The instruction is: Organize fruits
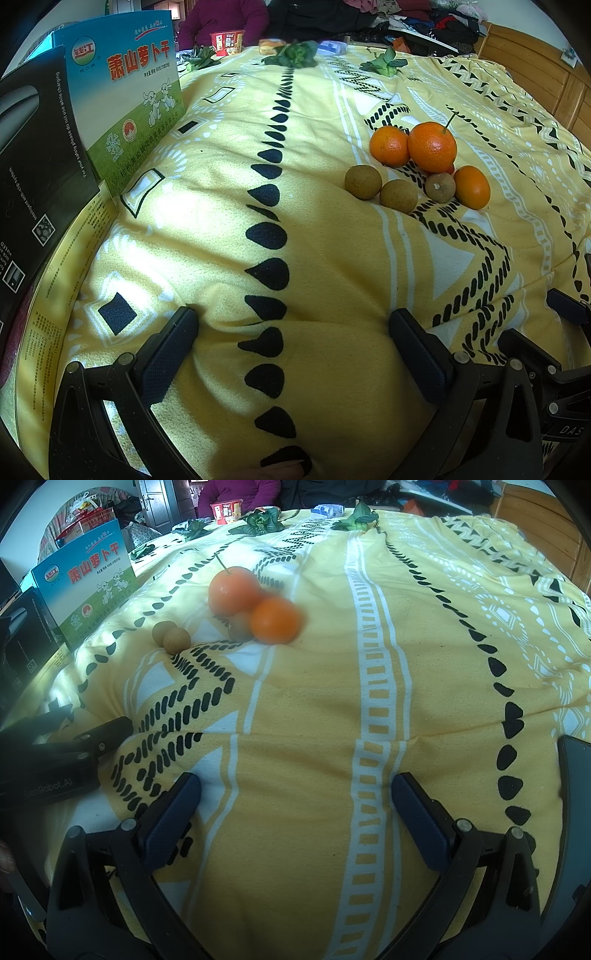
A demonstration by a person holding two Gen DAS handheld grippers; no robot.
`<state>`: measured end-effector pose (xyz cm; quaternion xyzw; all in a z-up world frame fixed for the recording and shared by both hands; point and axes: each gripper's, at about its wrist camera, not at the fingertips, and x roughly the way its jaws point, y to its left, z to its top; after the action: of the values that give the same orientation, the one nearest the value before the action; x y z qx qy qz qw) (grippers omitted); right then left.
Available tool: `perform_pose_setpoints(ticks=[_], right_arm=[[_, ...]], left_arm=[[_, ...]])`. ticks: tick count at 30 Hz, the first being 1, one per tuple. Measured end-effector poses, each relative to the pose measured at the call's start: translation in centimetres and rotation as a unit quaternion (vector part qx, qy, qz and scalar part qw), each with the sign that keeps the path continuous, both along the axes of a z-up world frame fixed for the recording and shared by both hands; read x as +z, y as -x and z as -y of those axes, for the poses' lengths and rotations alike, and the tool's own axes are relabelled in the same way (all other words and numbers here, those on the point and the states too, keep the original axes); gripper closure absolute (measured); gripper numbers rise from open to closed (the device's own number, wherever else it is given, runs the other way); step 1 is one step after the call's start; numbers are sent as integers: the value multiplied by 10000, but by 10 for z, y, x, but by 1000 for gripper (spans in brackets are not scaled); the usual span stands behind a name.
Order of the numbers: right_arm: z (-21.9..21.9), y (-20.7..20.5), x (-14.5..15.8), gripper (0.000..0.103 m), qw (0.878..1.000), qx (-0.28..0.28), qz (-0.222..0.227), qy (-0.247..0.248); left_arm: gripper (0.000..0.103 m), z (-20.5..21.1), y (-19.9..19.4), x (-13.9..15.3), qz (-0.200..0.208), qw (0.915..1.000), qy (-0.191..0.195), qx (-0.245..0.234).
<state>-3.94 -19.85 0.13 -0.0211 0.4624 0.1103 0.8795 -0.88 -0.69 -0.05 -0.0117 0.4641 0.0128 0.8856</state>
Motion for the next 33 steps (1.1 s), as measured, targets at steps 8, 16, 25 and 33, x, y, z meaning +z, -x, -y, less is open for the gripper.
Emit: perform_pose_setpoints(ticks=[8, 16, 25, 33], right_arm=[[0, 0, 0, 0, 10000, -2, 0, -1], [0, 0, 0, 0, 10000, 1, -12, 20], [-1, -1, 0, 0, 10000, 5, -5, 8], [-1, -1, 0, 0, 10000, 4, -2, -3]], left_arm=[[0, 0, 0, 0, 1, 10000, -2, 1], [0, 0, 0, 0, -8, 10000, -20, 1], [0, 0, 0, 0, -6, 10000, -17, -3], [0, 0, 0, 0, -5, 10000, -15, -2]])
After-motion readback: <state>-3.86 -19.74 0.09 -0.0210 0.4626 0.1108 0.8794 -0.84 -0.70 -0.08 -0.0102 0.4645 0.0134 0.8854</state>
